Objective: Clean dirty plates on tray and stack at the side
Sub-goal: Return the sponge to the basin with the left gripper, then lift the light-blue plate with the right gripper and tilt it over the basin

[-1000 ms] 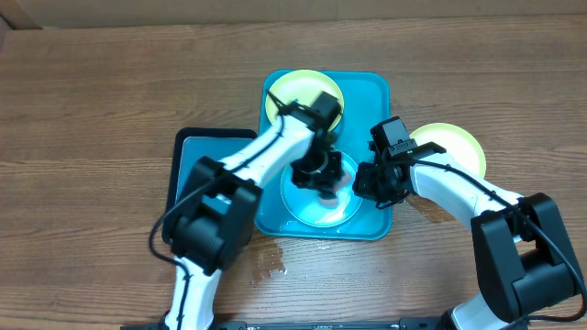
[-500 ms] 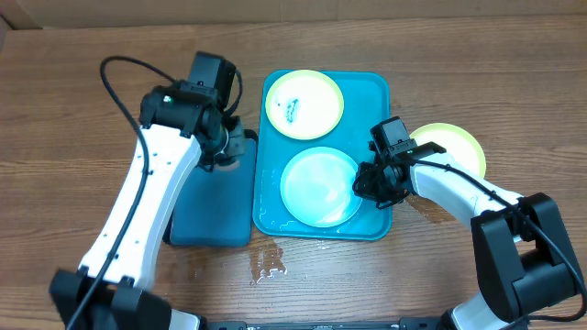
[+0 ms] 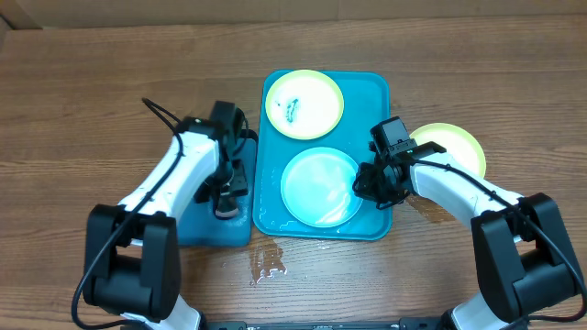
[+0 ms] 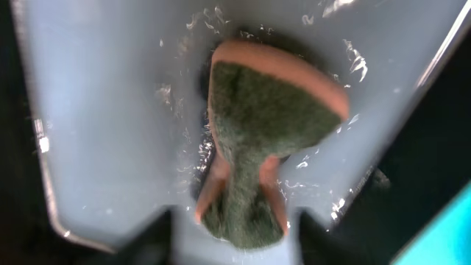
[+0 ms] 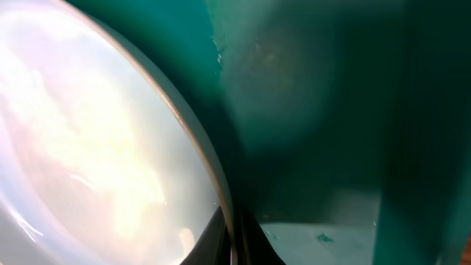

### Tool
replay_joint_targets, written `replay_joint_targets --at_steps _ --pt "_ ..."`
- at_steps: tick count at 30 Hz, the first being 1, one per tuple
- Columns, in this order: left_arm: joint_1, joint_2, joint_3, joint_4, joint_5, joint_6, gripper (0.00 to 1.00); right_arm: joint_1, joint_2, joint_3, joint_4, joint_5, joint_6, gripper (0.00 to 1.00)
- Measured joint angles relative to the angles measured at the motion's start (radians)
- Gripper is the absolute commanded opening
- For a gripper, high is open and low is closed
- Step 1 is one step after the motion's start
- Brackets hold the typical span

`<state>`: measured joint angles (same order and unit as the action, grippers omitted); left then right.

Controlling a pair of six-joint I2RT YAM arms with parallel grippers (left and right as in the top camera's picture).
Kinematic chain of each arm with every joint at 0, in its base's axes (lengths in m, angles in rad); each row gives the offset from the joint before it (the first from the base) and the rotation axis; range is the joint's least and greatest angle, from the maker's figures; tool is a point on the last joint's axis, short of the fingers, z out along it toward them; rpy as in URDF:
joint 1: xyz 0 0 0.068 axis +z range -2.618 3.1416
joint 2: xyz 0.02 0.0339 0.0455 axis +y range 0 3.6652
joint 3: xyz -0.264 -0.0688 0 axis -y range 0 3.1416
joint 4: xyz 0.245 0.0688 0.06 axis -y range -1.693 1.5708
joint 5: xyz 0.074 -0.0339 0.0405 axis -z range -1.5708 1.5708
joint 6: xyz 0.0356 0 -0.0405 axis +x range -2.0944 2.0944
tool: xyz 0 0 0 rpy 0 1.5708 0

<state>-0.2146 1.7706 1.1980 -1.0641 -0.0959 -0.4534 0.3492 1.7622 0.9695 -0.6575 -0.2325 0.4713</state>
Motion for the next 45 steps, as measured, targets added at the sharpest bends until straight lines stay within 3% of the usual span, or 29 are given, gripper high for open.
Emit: replay_joint_targets --at_steps 4,8,14,18,30,37,45 --pt "0.058 -0.068 0.117 -0.127 0.028 -0.006 1.0 0.0 -0.023 0.002 -0.084 0.01 0.006 0.04" --pt "0.141 -0.197 0.255 -0.205 0.05 -0.01 1.0 0.019 -0.087 0.032 -0.186 0.063 -0.006 0.04" --pt "0.278 -0.415 0.431 -0.274 0.101 -0.006 1.0 0.164 -0.179 0.273 -0.264 0.217 -0.041 0.04" --pt "0.315 -0.534 0.486 -0.307 0.123 -0.006 1.0 0.305 -0.192 0.376 -0.156 0.331 -0.052 0.04" --pt "0.315 -0.755 0.492 -0.33 0.138 -0.006 1.0 0.557 -0.105 0.381 0.243 0.59 -0.059 0.04" --pt "0.315 -0.762 0.492 -0.365 0.138 -0.006 1.0 0.617 -0.02 0.38 0.302 0.785 -0.125 0.04" --pt "0.315 -0.744 0.492 -0.372 0.138 -0.006 1.0 0.757 -0.02 0.38 0.332 1.134 -0.254 0.04"
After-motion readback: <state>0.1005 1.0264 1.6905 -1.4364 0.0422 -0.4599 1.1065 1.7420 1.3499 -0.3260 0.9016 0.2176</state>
